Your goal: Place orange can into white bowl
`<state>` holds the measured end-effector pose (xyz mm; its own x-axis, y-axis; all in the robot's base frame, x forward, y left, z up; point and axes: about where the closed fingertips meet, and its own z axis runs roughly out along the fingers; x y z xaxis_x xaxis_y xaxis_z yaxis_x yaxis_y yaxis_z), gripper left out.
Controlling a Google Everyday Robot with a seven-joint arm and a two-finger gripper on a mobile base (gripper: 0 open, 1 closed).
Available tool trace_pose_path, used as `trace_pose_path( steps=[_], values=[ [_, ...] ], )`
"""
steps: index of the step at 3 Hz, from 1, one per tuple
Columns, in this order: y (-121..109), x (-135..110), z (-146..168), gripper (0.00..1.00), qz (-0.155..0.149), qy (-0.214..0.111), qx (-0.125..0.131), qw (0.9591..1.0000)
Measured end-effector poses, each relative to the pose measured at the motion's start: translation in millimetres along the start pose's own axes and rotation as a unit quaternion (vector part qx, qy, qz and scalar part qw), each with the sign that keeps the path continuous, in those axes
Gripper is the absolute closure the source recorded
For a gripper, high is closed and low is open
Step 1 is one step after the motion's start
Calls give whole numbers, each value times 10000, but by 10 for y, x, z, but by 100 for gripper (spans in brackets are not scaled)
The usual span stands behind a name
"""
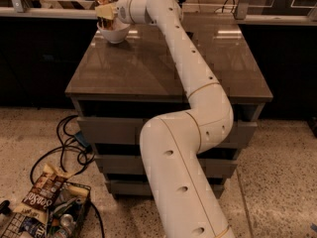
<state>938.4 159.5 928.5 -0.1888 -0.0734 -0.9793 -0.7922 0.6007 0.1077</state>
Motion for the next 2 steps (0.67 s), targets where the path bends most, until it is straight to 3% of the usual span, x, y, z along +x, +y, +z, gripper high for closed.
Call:
trace_pose_path(
  steps=[1,2],
  values=[
    [20,20,30,8,5,13,-18,10000],
    [34,35,53,0,9,24,-32,10000]
  ],
)
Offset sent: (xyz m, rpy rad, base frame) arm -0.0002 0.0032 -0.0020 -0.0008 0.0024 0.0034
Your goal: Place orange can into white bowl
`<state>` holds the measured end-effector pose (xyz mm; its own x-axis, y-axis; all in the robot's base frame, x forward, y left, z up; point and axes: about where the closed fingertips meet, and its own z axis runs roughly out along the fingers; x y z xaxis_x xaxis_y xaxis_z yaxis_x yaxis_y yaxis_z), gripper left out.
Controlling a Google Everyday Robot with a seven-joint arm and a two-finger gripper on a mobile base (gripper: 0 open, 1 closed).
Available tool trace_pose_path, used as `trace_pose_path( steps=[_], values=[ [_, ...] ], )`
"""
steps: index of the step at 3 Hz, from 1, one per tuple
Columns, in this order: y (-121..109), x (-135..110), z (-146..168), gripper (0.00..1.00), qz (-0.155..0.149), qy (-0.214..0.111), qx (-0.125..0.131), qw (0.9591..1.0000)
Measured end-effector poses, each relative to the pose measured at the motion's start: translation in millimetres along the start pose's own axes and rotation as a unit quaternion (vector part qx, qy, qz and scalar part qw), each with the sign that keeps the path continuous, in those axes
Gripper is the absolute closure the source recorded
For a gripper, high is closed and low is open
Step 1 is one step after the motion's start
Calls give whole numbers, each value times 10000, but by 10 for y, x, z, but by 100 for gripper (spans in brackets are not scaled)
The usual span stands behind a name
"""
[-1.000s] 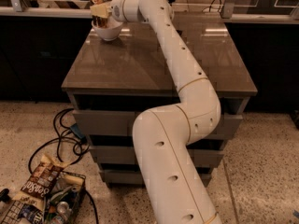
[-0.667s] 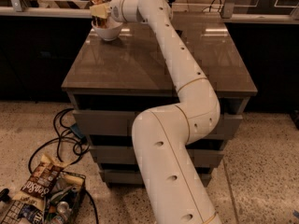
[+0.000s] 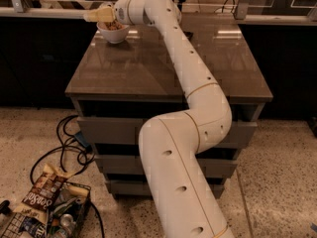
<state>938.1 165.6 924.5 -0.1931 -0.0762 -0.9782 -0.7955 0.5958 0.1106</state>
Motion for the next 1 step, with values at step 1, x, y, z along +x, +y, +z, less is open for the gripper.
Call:
trace_pose_path(
  steps=[1],
  values=[
    [1,1,1,0,0,1,-1,10000]
  ],
)
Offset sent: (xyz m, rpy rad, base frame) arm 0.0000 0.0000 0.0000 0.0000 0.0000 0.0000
